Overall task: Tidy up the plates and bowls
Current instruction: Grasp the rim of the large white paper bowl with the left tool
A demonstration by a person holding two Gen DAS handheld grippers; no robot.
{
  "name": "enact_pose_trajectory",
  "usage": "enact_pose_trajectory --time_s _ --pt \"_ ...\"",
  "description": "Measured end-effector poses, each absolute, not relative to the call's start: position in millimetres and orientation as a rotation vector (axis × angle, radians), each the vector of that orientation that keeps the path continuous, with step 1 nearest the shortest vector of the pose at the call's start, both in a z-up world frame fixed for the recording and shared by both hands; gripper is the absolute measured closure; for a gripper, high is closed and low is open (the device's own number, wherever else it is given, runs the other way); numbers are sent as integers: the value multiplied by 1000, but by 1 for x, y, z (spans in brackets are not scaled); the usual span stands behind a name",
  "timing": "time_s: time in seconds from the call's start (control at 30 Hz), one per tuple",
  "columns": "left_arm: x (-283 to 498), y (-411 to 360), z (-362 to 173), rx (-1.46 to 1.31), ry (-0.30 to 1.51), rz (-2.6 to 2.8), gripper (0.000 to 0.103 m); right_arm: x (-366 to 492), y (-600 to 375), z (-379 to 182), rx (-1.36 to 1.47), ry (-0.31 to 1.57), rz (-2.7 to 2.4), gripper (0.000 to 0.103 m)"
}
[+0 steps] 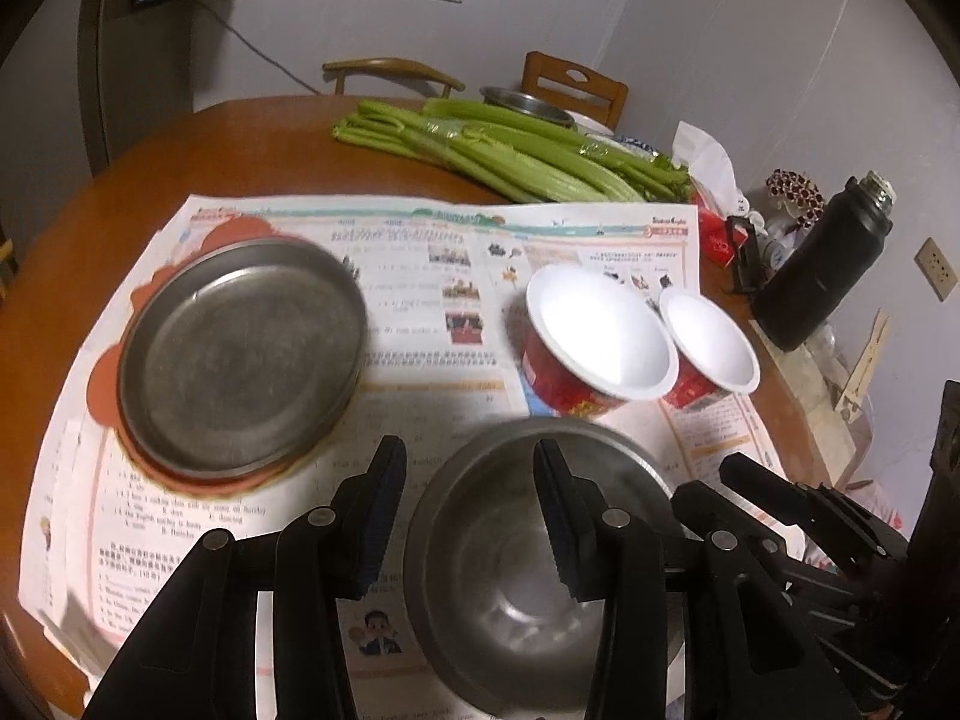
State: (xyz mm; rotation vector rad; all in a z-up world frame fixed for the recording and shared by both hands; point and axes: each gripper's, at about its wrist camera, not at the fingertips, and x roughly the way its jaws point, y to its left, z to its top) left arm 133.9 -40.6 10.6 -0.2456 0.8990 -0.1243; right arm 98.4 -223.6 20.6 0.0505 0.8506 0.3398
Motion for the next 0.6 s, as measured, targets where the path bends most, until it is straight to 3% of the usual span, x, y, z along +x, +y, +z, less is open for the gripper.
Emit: enact_pose_trajectory --time_s 0.6 --pt "219 -64 24 -212 927 -183 56 170 -249 9 307 921 303 55"
